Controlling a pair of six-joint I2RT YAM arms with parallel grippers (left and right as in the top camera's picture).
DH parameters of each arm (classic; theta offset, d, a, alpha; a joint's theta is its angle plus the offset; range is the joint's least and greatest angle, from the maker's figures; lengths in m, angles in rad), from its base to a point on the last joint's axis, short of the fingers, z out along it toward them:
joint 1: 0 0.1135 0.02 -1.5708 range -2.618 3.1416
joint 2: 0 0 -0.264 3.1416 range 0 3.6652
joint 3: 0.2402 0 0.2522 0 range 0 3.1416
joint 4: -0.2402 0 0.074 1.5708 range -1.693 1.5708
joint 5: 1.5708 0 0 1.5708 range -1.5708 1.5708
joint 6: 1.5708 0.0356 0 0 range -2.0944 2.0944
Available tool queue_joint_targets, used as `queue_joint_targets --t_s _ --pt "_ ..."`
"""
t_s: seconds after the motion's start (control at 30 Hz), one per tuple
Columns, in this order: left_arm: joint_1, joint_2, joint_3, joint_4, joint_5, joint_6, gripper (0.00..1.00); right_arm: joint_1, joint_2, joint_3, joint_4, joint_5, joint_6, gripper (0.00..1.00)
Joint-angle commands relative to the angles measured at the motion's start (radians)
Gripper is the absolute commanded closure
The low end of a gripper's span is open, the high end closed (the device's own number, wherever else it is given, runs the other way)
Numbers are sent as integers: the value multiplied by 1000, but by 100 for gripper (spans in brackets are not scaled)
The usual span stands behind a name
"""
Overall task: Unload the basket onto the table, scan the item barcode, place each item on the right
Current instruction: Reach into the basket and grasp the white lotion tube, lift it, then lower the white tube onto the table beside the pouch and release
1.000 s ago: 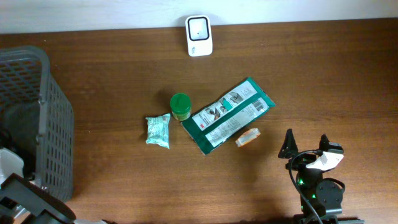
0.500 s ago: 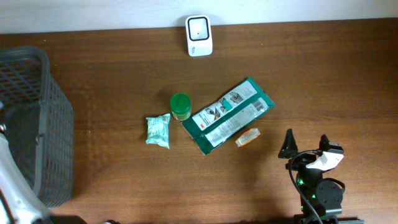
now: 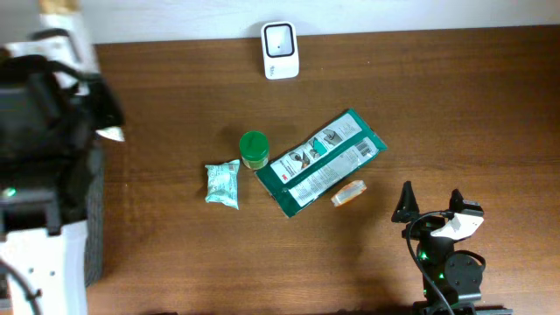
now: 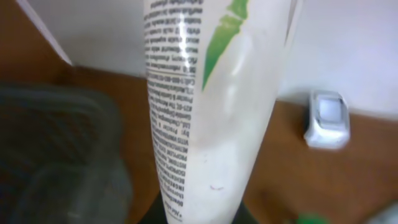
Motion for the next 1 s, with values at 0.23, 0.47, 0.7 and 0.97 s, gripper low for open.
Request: queue_joint_targets --t_s 0.23,0.47,0.7,0.97 --pt "-106 256 15 -302 -2 -85 100 1 -8 -7 -5 -2 -4 2" --pt "-106 476 11 -330 -26 -186 100 1 -8 -7 -5 -2 -4 2" --pt "-127 581 -62 -248 -43 -200 100 1 -8 -7 -5 -2 -4 2" --pt "-179 599 -245 -11 -78 -195 100 1 -8 -7 -5 -2 -4 2"
